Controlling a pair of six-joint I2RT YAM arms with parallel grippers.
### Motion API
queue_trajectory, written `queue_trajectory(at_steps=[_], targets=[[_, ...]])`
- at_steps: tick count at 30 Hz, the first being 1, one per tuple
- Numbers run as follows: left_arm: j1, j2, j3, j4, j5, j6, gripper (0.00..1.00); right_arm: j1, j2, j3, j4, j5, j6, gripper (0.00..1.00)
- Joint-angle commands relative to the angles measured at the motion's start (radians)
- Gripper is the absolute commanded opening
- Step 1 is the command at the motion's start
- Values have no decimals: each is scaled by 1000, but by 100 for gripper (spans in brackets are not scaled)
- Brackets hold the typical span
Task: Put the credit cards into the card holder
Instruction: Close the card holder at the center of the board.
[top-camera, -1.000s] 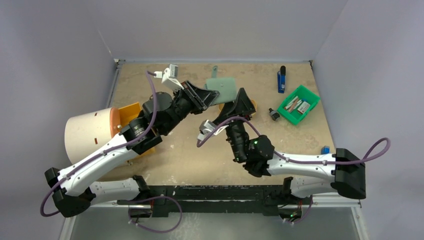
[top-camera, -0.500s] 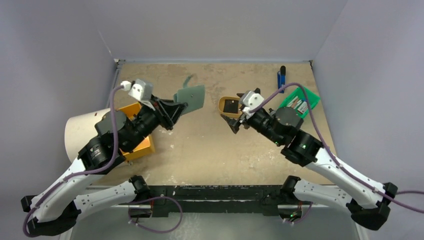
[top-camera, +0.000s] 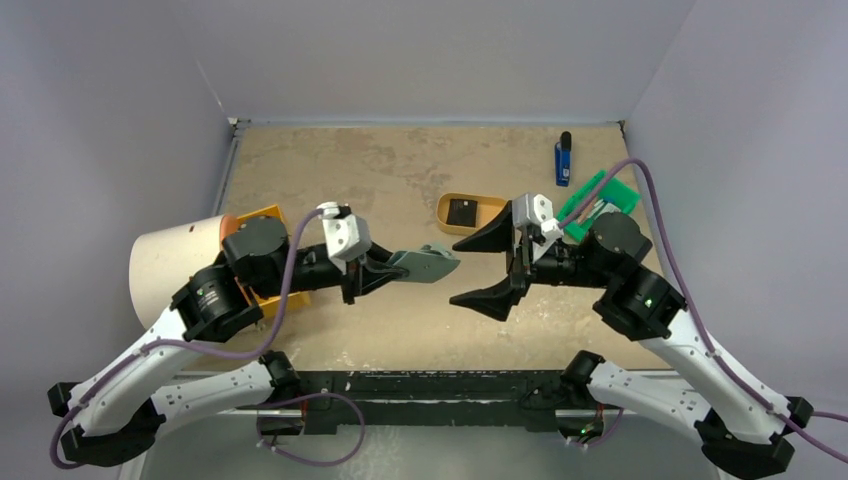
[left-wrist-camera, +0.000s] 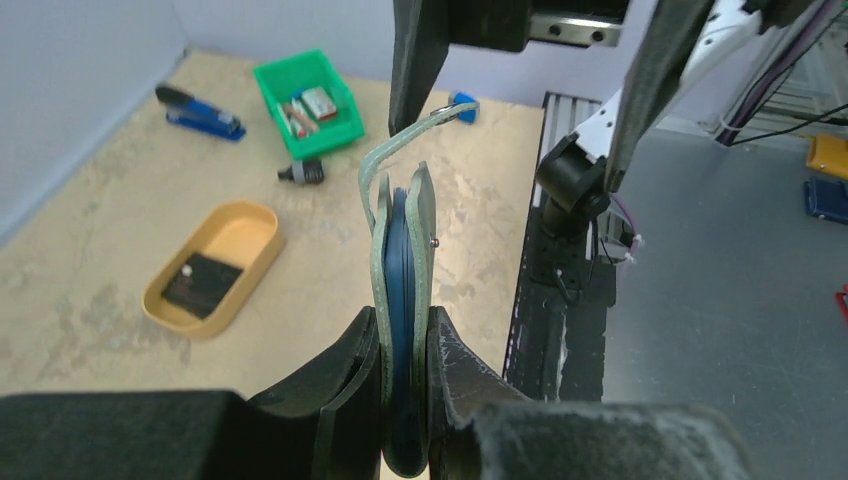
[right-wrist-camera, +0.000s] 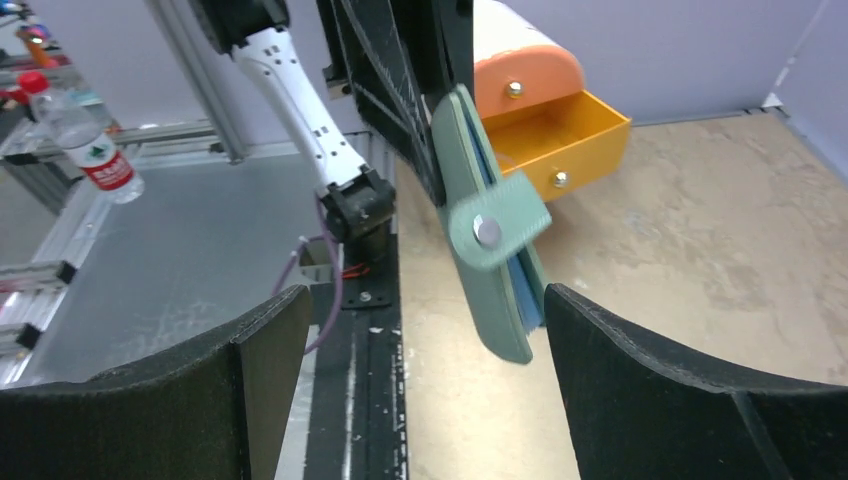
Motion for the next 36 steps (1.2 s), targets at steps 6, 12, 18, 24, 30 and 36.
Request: queue_trajectory(at_steps=[6, 12, 18, 24, 30, 36], targets=[[1, 6, 59, 144, 197, 115, 0, -5, 13, 29, 67, -185, 113, 83], [1, 13, 78, 155, 245, 115, 0, -5, 34, 32, 109, -155, 140, 82], [1, 5, 79, 167, 263, 111, 0, -5, 71, 42, 106, -146, 143, 83], [1, -1, 89, 125, 243, 153, 0, -5, 44, 58, 67, -64, 98, 86], [1, -22, 93, 44, 201, 208, 0, -5, -6, 131, -88, -10, -1, 88], [1, -41, 99, 55, 220, 208, 0, -5, 3, 140, -117, -9, -14, 88]])
